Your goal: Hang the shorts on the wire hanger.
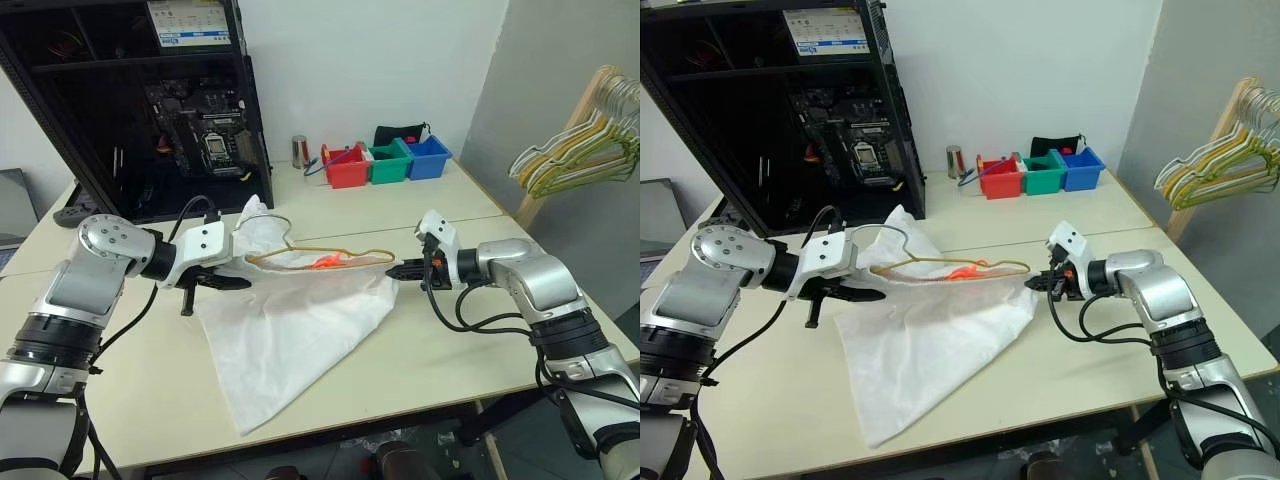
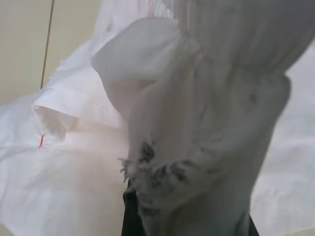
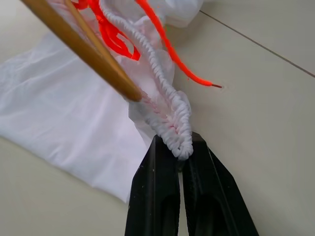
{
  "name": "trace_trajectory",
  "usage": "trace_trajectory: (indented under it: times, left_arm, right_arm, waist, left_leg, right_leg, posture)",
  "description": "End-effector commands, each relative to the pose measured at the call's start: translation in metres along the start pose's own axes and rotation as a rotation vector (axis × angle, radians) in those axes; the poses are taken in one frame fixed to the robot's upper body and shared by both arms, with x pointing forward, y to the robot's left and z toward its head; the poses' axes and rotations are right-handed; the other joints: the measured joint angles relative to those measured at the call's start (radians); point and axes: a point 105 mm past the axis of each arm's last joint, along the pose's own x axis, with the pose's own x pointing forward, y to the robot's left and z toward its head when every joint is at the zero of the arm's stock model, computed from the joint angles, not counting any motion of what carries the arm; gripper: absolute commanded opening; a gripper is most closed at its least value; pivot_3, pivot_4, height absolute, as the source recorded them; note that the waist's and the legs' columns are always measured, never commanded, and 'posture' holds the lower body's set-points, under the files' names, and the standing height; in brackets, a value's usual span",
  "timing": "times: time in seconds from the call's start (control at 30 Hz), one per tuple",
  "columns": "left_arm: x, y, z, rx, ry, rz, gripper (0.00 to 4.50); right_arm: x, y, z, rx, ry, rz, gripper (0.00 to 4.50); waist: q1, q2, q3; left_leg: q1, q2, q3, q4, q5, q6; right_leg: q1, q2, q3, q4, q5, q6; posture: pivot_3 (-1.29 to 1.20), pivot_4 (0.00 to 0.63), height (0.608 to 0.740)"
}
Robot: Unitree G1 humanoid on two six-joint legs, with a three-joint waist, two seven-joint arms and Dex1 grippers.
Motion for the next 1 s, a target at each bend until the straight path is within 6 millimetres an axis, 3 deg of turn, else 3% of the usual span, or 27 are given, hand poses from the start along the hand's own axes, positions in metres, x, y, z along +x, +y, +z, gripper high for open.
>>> trace_trajectory:
  times: [0.03,0.27,0.43,0.57,0.63,0.77,0.93,1.0]
  left_arm:
    - [-0.01,0.007,-0.013,0.046,0.094,0.04,0.0]
    - [-0.008,0.006,-0.031,0.085,0.194,0.024,0.0]
    - [-0.002,0.01,-0.033,0.119,0.219,0.044,0.0]
    - [0.019,0.021,-0.006,0.151,0.102,0.114,0.0]
    - [0.029,0.021,0.008,0.159,0.053,0.113,0.0]
    - [0.043,0.017,0.031,0.177,-0.024,0.098,0.0]
    - [0.047,0.013,0.037,0.186,-0.041,0.088,0.0]
    - [0.049,0.014,0.038,0.185,-0.043,0.097,0.0]
  right_arm:
    - [-0.012,0.001,0.018,-0.081,-0.021,-0.017,0.01]
    - [-0.017,0.014,0.025,-0.152,0.002,0.005,0.01]
    - [-0.02,0.02,0.032,-0.251,0.027,-0.004,0.01]
    - [-0.011,0.032,0.046,-0.432,0.061,-0.021,0.01]
    - [-0.005,0.037,0.053,-0.441,0.044,-0.017,0.01]
    - [0.0,0.033,0.053,-0.508,0.074,-0.046,0.01]
    - [-0.003,0.018,0.05,-0.624,0.134,-0.102,0.01]
    - [-0.007,0.021,0.045,-0.677,0.167,-0.069,0.56]
  waist:
    - [0.0,0.0,0.0]
    - [0.0,0.0,0.0]
    - [0.0,0.0,0.0]
    - [0.001,0.0,0.0]
    - [0.001,0.0,0.0]
    - [0.0,0.0,0.0]
    - [-0.001,0.0,0.0]
    - [-0.001,0.0,0.0]
  left_leg:
    - [0.0,0.0,0.0,0.0,0.0,0.0]
    - [0.0,0.0,0.0,0.0,0.0,0.0]
    - [0.0,0.0,0.0,0.0,0.0,0.0]
    - [0.0,0.001,0.0,0.0,0.0,0.0]
    - [0.0,0.0,0.0,0.001,0.0,0.0]
    - [0.0,0.001,-0.001,0.0,0.0,0.0]
    - [0.0,0.0,0.0,0.0,0.0,0.0]
    - [0.0,0.0,0.0,0.0,0.0,0.0]
  right_leg:
    - [0.0,0.0,0.0,0.0,0.0,0.0]
    - [0.0,0.0,0.0,0.0,0.0,0.0]
    - [0.0,0.0,0.0,0.0,-0.002,0.003]
    - [0.0,-0.001,0.0,0.0,-0.002,0.004]
    - [0.0,-0.001,0.0,0.0,-0.003,0.004]
    - [0.0,0.0,0.0,0.0,-0.002,0.003]
    - [0.0,-0.001,0.0,0.0,0.0,0.0]
    - [0.0,0.0,0.0,0.0,0.0,0.0]
  posture:
    - [-0.09,0.0,0.74]
    - [-0.1,0.0,0.74]
    - [-0.11,0.0,0.74]
    - [-0.11,0.0,0.74]
    - [-0.11,0.0,0.74]
    - [-0.11,0.0,0.74]
    - [-0.12,0.0,0.74]
    - [-0.12,0.0,0.74]
